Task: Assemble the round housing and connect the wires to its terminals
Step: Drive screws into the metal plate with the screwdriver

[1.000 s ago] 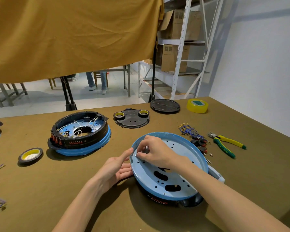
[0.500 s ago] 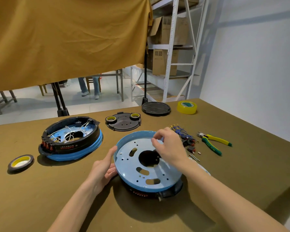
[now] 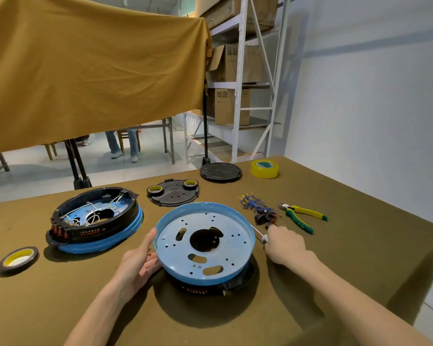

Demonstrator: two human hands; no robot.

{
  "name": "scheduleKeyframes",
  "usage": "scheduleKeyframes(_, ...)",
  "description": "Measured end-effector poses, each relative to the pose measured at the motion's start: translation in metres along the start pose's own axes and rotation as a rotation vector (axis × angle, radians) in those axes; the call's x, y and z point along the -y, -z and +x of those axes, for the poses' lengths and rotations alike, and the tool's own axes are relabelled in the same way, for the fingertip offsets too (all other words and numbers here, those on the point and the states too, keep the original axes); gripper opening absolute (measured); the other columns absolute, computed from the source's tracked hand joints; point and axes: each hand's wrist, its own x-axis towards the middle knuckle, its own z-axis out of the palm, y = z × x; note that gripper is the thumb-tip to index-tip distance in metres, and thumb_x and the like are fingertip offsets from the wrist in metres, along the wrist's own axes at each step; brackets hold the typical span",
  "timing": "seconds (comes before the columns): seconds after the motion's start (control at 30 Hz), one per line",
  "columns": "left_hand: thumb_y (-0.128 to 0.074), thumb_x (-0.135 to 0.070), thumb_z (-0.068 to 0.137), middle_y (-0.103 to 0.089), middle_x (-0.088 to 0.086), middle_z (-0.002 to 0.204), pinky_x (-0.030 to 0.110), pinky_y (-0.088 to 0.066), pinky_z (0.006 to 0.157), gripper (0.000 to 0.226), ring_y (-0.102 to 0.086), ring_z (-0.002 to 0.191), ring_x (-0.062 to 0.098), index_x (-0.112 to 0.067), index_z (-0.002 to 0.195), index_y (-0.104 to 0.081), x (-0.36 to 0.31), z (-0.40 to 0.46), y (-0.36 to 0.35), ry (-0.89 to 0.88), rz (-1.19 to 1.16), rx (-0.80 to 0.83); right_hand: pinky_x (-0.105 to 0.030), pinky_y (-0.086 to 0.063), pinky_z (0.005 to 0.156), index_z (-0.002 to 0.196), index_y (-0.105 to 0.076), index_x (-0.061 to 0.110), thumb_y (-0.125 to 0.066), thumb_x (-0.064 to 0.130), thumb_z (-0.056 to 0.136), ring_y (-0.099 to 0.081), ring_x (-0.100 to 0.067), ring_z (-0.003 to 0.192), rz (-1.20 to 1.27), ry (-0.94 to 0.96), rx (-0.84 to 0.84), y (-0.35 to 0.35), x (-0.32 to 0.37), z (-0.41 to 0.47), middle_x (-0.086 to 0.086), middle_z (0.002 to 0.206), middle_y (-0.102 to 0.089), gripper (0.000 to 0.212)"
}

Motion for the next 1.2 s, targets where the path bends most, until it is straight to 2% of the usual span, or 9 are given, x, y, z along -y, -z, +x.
scheduleKeyframes(0.13,-0.079,-0.054,0.075,-0.079,0.017,0.099,0.039,-0.062,0.075,0.089,-0.077,0.096,0.030,-0.002,0.142,-0.052,0.000,0.000,0.001,0.026,0.015,-0.008,-0.036,-0.044,0.067,0.111,-0.059,0.018,-0.047,0.034,0.104,-0.063,-0.026,0.091,0.322,0.051,-0.334,0.018,0.001,0.002,-0.005,0.105,-0.062,0.021)
scheduleKeyframes(0.2,-0.082,-0.054,0.070,-0.077,0.021,0.102,0.038,-0.064,0.070,0.096,-0.078,0.093,0.031,-0.003,0.143,-0.049,-0.001,-0.001,0.001,0.048,0.024,-0.001,-0.035,-0.044,0.066,0.111,-0.066,0.019,-0.051,0.037,0.104,-0.060,-0.020,0.087,0.600,0.122,-0.399,0.032,0.007,0.002,0.000,0.099,-0.064,0.025)
scheduleKeyframes(0.37,-0.087,-0.055,0.057,-0.076,0.024,0.103,0.036,-0.064,0.060,0.116,-0.078,0.088,0.032,-0.002,0.149,-0.040,0.000,0.001,0.002,0.073,0.032,0.006,-0.026,-0.050,0.050,0.102,-0.072,0.014,-0.078,0.035,0.090,-0.062,-0.014,0.057,1.169,0.291,-0.148,0.049,0.040,0.002,0.000,0.076,-0.070,0.026)
scheduleKeyframes(0.57,-0.088,-0.058,0.055,-0.078,0.021,0.099,0.035,-0.063,0.062,0.114,-0.078,0.091,0.032,-0.001,0.144,-0.044,0.003,0.006,0.006,0.090,0.031,0.024,-0.028,-0.059,0.063,0.096,-0.075,0.007,-0.089,0.017,0.078,-0.068,-0.018,0.064,1.491,0.292,-0.035,0.042,0.074,0.011,-0.015,0.082,-0.074,0.025)
scheduleKeyframes(0.7,-0.088,-0.060,0.052,-0.078,0.022,0.098,0.034,-0.063,0.060,0.102,-0.078,0.090,0.032,-0.003,0.128,-0.051,0.003,0.007,0.005,0.094,0.026,0.026,-0.024,-0.055,0.061,0.097,-0.066,0.003,-0.082,0.021,0.087,-0.064,-0.013,0.064,1.495,0.380,-0.184,0.041,0.096,0.017,-0.021,0.088,-0.071,0.027)
scheduleKeyframes(0.83,-0.086,-0.058,0.053,-0.078,0.022,0.091,0.033,-0.062,0.057,0.083,-0.079,0.085,0.032,-0.005,0.109,-0.053,0.003,0.007,0.003,0.096,0.014,0.020,-0.028,-0.055,0.060,0.102,-0.058,0.011,-0.072,0.028,0.095,-0.066,-0.022,0.074,1.414,0.516,-0.262,0.045,0.121,0.022,-0.014,0.090,-0.066,0.023)
scheduleKeyframes(0.9,-0.086,-0.057,0.056,-0.078,0.021,0.092,0.032,-0.062,0.058,0.082,-0.078,0.086,0.032,-0.005,0.108,-0.053,0.003,0.006,0.002,0.093,0.017,0.031,-0.034,-0.059,0.066,0.106,-0.057,0.015,-0.071,0.031,0.096,-0.066,-0.024,0.082,1.352,0.575,-0.284,0.048,0.130,0.024,-0.005,0.091,-0.064,0.023)
scheduleKeyframes(1.0,-0.084,-0.057,0.061,-0.078,0.021,0.098,0.032,-0.063,0.061,0.081,-0.078,0.090,0.031,-0.002,0.113,-0.055,0.002,0.004,0.001,0.091,0.016,0.064,-0.026,-0.056,0.067,0.107,-0.056,0.018,-0.072,0.031,0.095,-0.064,-0.011,0.080,1.301,0.650,-0.321,0.051,0.140,0.026,0.006,0.088,-0.062,0.023)
scheduleKeyframes(1.2,-0.083,-0.058,0.061,-0.078,0.020,0.101,0.031,-0.063,0.064,0.080,-0.078,0.093,0.030,-0.002,0.114,-0.060,0.001,0.001,0.000,0.083,0.026,0.079,-0.030,-0.058,0.069,0.103,-0.056,0.018,-0.072,0.031,0.096,-0.063,-0.008,0.078,1.292,0.685,-0.297,0.052,0.152,0.031,0.008,0.087,-0.063,0.022)
